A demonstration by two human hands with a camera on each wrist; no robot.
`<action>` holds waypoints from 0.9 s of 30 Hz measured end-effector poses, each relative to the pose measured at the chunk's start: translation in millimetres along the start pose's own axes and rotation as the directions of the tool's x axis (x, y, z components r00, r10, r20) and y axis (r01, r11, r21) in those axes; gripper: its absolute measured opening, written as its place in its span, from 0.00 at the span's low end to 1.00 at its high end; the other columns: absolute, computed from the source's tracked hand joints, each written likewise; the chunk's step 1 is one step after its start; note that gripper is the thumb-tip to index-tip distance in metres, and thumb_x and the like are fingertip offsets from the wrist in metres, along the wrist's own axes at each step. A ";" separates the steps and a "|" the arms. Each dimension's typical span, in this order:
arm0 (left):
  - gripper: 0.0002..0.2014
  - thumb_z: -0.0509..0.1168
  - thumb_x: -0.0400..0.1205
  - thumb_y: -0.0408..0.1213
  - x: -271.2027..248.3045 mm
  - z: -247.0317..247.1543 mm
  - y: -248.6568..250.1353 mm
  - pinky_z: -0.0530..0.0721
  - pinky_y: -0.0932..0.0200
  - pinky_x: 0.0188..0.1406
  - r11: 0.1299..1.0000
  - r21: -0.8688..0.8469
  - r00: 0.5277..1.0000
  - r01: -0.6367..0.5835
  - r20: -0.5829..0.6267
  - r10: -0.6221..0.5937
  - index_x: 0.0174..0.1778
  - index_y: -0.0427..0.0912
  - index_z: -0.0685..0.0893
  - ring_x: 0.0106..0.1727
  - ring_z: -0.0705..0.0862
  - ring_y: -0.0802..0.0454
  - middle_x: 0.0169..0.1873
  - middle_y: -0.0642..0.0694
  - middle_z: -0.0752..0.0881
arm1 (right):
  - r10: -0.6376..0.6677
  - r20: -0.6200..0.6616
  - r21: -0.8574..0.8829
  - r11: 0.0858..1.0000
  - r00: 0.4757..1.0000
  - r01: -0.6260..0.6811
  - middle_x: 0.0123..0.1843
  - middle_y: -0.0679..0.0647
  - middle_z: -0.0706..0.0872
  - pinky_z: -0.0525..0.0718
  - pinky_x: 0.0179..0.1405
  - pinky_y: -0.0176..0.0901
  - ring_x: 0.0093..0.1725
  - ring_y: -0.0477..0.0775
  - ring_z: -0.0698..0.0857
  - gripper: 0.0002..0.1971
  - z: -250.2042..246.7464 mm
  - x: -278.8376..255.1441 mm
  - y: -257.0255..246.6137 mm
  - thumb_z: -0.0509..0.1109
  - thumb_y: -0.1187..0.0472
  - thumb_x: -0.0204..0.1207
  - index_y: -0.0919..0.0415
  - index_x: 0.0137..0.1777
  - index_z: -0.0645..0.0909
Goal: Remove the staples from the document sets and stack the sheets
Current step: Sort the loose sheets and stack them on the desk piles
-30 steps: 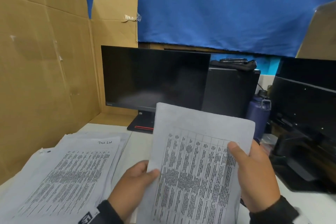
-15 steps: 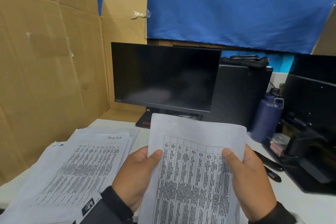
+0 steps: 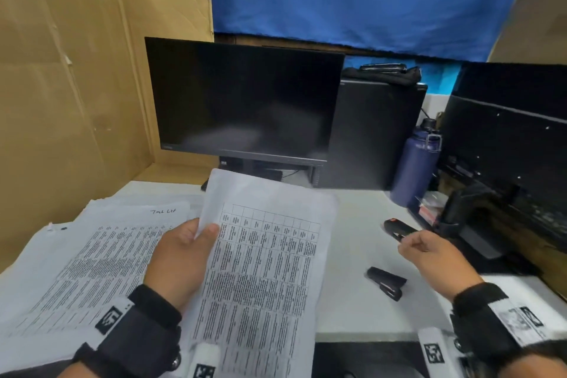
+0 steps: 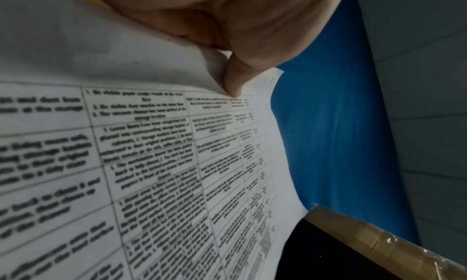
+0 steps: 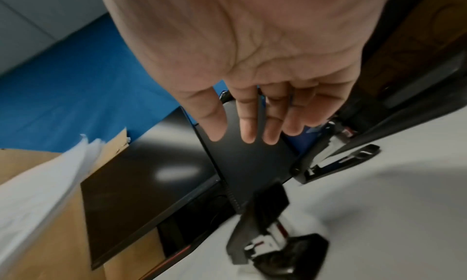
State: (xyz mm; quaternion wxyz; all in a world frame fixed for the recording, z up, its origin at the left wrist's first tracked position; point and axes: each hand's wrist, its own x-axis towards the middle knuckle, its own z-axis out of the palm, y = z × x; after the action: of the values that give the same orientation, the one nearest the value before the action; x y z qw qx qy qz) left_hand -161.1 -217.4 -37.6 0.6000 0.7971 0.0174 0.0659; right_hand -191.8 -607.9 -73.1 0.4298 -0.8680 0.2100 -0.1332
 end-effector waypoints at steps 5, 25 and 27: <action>0.17 0.64 0.86 0.55 1.6 7.4 -13.2 0.89 0.42 0.62 0.997 0.076 0.999 0.008 0.053 -0.012 0.54 0.47 0.91 0.55 0.91 0.46 0.47 0.48 0.95 | -0.020 -0.179 -0.500 0.863 0.984 -0.074 0.71 0.61 0.78 0.75 0.69 0.61 0.67 0.71 0.76 0.22 -15.1 44.4 13.0 0.71 0.48 0.75 0.44 0.70 0.78; 0.15 0.63 0.90 0.43 -5.5 23.3 -24.8 0.86 0.60 0.35 0.995 0.078 0.986 -0.054 0.161 0.041 0.41 0.45 0.89 0.31 0.85 0.57 0.30 0.50 0.90 | 0.100 0.096 0.498 0.857 0.990 -0.135 0.49 0.68 0.89 0.87 0.56 0.62 0.47 0.69 0.91 0.09 -28.5 32.6 -30.4 0.66 0.67 0.84 0.70 0.61 0.77; 0.17 0.64 0.90 0.43 -9.2 27.4 -23.3 0.76 0.65 0.26 0.990 0.108 0.984 -0.086 0.167 0.067 0.34 0.46 0.85 0.24 0.75 0.59 0.22 0.53 0.80 | 0.036 0.105 0.760 0.642 0.994 -0.104 0.53 0.67 0.89 0.87 0.56 0.62 0.53 0.71 0.91 0.10 -29.4 4.3 -52.1 0.64 0.69 0.82 0.66 0.62 0.77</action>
State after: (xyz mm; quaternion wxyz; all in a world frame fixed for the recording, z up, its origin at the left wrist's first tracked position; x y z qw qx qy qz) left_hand -165.6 -238.0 -68.1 0.5497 0.8330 -0.0586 0.0226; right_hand -187.1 -602.0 -13.7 0.7685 -0.6017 0.1504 -0.1576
